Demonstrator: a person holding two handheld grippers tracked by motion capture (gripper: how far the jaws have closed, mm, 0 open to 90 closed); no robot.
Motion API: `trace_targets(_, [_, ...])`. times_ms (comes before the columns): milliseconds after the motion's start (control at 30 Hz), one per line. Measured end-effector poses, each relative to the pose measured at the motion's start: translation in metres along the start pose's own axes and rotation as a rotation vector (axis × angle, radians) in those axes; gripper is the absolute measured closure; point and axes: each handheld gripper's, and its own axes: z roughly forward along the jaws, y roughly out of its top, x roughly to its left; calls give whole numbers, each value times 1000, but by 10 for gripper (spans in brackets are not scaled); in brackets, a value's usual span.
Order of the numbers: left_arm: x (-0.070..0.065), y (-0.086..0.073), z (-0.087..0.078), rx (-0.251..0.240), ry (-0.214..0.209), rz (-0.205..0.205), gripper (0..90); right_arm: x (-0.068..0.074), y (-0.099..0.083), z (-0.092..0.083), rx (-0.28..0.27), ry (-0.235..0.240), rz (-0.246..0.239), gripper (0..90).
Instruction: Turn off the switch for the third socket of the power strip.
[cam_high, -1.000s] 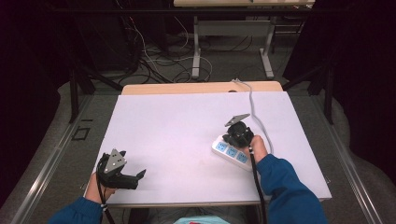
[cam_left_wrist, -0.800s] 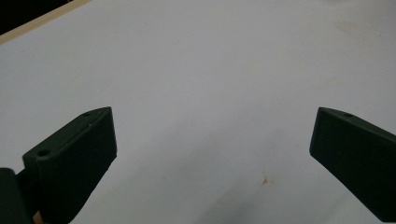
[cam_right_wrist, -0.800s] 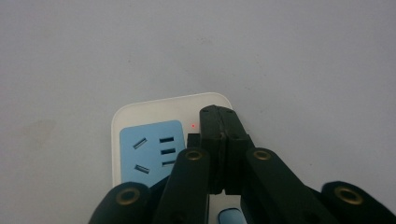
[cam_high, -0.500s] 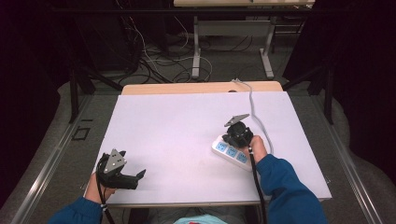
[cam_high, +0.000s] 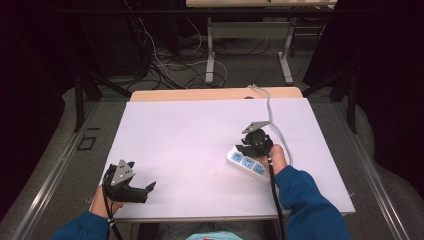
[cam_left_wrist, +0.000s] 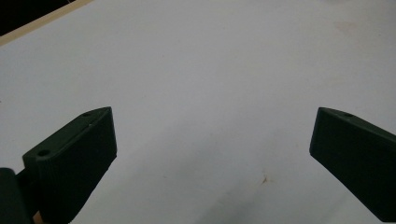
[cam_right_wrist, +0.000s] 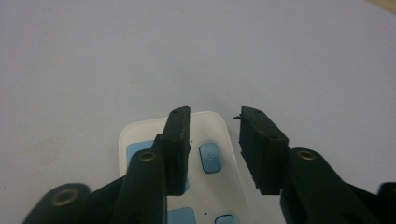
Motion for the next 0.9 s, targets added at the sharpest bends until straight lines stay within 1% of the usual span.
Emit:
trace_targets(33, [0, 0, 0, 2, -3, -3, 7, 0, 0, -2, 2, 7, 10, 536])
trace_targets(67, [0, 0, 0, 4, -4, -2, 6, -1, 0, -4, -11, 9, 10, 494])
trace_targets(100, [0, 0, 0, 6, -6, -1, 7, -1, 0, -6, -12, 10, 9, 426])
trace_targets(133, [1, 0, 0, 7, 3, 8, 6, -1, 0, -7, -12, 11, 7, 353])
trace_targets(167, [1, 0, 0, 7, 1, 5, 6, 0, 0, -9, -7, 20, 18, 315])
trace_targets(200, [1, 0, 0, 5, 1, 3, 6, -1, -1, -9, -42, 26, 11, 262])
trace_targets(233, [0, 0, 0, 4, -5, -5, 6, 0, 0, -13, 1, 33, 14, 216])
trace_targets(267, [0, 0, 0, 1, -3, -5, 6, 0, -1, -14, -20, 30, 14, 184])
trace_targets(300, [1, 0, 0, 3, 2, 4, 6, 0, -1, -16, -29, 33, 7, 158])
trace_targets(333, [0, 0, 0, 6, -3, 0, 6, 1, -2, -18, -37, 37, 13, 150])
trace_targets(433, [1, 0, 0, 1, -3, -8, 6, 1, -3, -27, -60, 53, 6, 109])
trace_targets(467, [1, 0, 0, 4, -5, -8, 6, 1, -4, -30, -53, 56, 3, 99])
trace_targets(500, [1, 0, -1, 4, -6, -7, 6, 2, -5, -32, -62, 57, 11, 88])
trace_targets(567, [1, 0, -1, 4, -5, -9, 6, 2, -7, -37, -67, 62, 6, 65])
trace_targets(633, [1, 0, -1, 3, -5, -9, 6, 2, -10, -41, -79, 60, 3, 45])
trace_targets(667, [1, 0, -1, 4, -6, -8, 6, 3, -10, -44, -75, 63, 7, 35])
trace_targets(733, [1, 0, -1, 7, -3, -6, 6, 3, -12, -47, -88, 60, 7, 27])
trace_targets(767, [1, 0, -1, 7, -4, -7, 6, 3, -12, -50, -79, 61, 4, 24])
trace_targets(900, [1, 0, -1, 8, -4, -6, 6, 5, -16, -57, -97, 53, 1, 8])
